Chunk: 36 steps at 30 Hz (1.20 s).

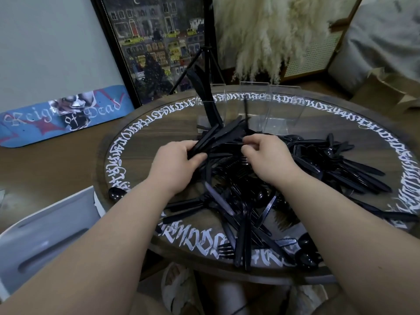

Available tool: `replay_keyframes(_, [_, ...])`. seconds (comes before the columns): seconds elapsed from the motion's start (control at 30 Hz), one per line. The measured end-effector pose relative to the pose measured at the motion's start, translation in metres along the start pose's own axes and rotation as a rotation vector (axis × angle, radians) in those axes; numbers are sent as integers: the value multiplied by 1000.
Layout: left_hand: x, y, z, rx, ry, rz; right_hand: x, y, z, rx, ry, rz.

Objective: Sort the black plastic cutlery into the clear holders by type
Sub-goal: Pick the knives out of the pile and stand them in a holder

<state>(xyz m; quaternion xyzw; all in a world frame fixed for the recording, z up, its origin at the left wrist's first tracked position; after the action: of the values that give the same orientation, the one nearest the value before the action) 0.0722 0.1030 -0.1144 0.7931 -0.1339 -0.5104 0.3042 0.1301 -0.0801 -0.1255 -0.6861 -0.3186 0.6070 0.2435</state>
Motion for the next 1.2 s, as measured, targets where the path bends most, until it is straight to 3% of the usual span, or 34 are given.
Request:
replay_keyframes(0.33, [55,41,5,28,-157,135,-21,45,-2,453,59,-716])
replay_keyframes(0.53, [64,57,4,56,-155,172,-27,54,-5,595,52,-1055])
replay_keyframes(0.87, [75,75,10,148,-202,151,-34,43,-10,499,-11,-1105])
replay_keyframes(1.07, [83,75,10,132,-225,140,-50,58,-14,488,161,-996])
replay_keyframes(1.2, [70,64,0,64,-95,95,-62,73,-16,509,244,-971])
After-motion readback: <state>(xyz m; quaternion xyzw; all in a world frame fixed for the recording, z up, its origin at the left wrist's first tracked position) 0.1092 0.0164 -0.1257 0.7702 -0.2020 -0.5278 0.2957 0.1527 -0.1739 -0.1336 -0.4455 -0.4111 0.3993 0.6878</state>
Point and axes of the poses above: each hand's wrist, its own z-axis away from the middle knuckle, its own x-axis out of the palm, y = z × x, the point moved 10 cm from there along -z, towards the middle knuckle, and after that the axes turned 14 degrees about y, right-handed, at the moved point
